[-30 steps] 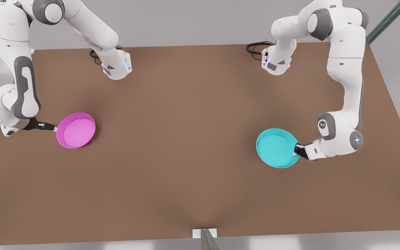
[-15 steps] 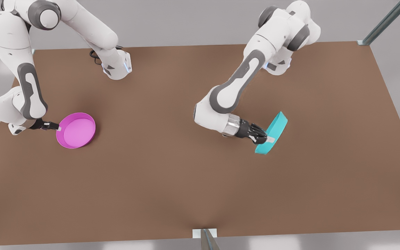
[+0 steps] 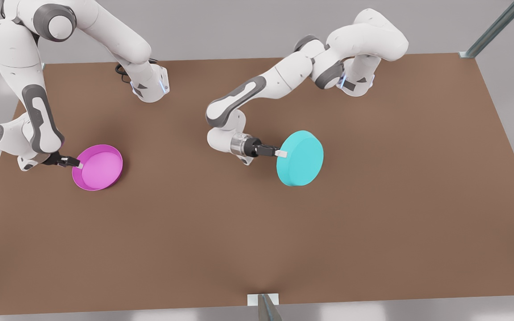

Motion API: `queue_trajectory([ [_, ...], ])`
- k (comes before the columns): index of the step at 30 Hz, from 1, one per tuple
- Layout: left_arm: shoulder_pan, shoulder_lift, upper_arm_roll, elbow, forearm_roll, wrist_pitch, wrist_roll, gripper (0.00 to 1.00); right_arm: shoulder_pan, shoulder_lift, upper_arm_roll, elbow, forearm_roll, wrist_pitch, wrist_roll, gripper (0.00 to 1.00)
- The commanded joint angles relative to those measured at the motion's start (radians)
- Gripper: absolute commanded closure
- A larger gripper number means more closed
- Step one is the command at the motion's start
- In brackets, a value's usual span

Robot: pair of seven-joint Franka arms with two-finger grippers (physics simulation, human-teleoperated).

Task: Flip the blue plate over with the left arm, and stack the pink plate on top of the blue plate with the right arm

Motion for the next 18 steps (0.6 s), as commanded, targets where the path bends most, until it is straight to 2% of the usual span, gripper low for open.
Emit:
queue_trajectory([
  [1, -0.003, 0.04, -0.031, 0.044, -0.001, -0.045, -0.24, 0.79, 0.001, 0.0, 0.0, 0.0, 0.015, 0.005, -0.046, 0.0],
  [3, 0.006, 0.052, -0.097, 0.058, -0.006, -0.033, -0.278, 0.79, 0.004, 0.001, 0.0, 0.0, 0.015, 0.005, -0.047, 0.0],
  [6, 0.015, 0.106, -0.129, 0.089, -0.006, -0.004, -0.369, 0.79, 0.005, 0.012, 0.002, 0.0, 0.015, 0.005, -0.047, 0.0],
  [18, 0.026, 0.177, -0.121, 0.095, -0.004, 0.075, -0.498, 0.79, 0.003, 0.029, 0.005, 0.002, 0.017, 0.005, -0.058, 0.0],
])
